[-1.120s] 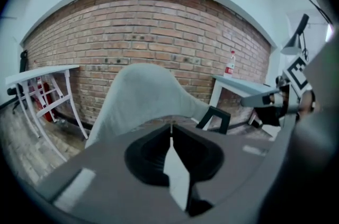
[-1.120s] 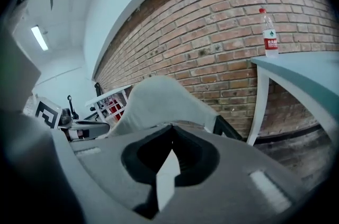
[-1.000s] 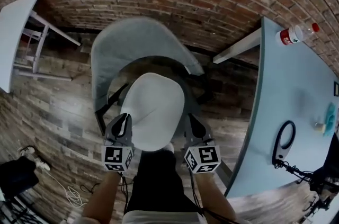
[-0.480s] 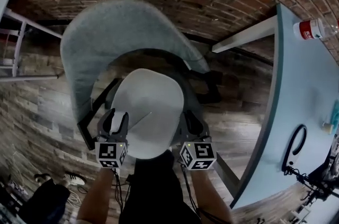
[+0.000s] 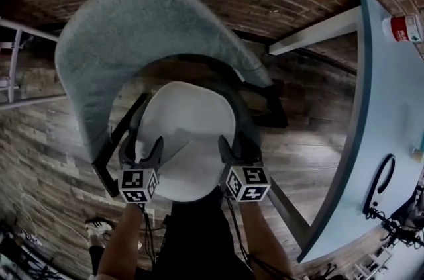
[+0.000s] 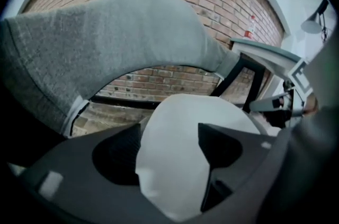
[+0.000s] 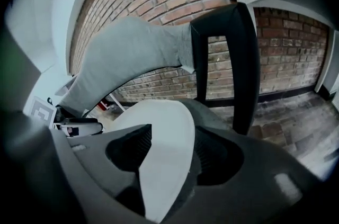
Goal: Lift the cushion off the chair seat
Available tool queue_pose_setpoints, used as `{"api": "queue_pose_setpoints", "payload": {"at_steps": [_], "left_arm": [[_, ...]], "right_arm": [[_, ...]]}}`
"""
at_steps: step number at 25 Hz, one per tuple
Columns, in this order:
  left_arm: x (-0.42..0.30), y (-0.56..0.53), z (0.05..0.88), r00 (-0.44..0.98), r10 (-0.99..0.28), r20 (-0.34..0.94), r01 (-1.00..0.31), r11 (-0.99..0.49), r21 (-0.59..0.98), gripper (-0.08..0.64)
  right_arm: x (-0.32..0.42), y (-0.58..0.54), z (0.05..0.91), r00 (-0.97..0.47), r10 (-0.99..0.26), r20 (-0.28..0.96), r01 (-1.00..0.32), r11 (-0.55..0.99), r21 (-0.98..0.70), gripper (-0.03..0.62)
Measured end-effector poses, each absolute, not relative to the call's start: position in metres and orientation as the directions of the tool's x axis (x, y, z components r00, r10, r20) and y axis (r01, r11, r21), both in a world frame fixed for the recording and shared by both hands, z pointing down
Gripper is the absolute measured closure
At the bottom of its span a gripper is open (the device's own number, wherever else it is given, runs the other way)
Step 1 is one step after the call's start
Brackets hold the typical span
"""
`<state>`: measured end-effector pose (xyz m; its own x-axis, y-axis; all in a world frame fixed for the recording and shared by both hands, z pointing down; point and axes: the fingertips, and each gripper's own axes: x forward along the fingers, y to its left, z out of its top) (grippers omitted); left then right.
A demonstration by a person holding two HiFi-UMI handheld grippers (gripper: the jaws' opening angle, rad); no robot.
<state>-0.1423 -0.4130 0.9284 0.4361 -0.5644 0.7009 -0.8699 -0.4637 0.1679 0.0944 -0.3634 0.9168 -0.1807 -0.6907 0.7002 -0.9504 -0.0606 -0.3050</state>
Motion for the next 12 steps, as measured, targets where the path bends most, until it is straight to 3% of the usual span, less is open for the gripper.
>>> {"api": "queue_pose_setpoints", "payload": {"at_steps": [12], "left_arm": [[-0.147,-0.414,0.970,0.441,-0.456,0.773,-0.874,-0.413,0.255,0.215]], "right_arm": [[0.092,-0.363,0.956,-0.188,-0.620,0.761,-0.950,-0.083,-0.301,0.327]]}}
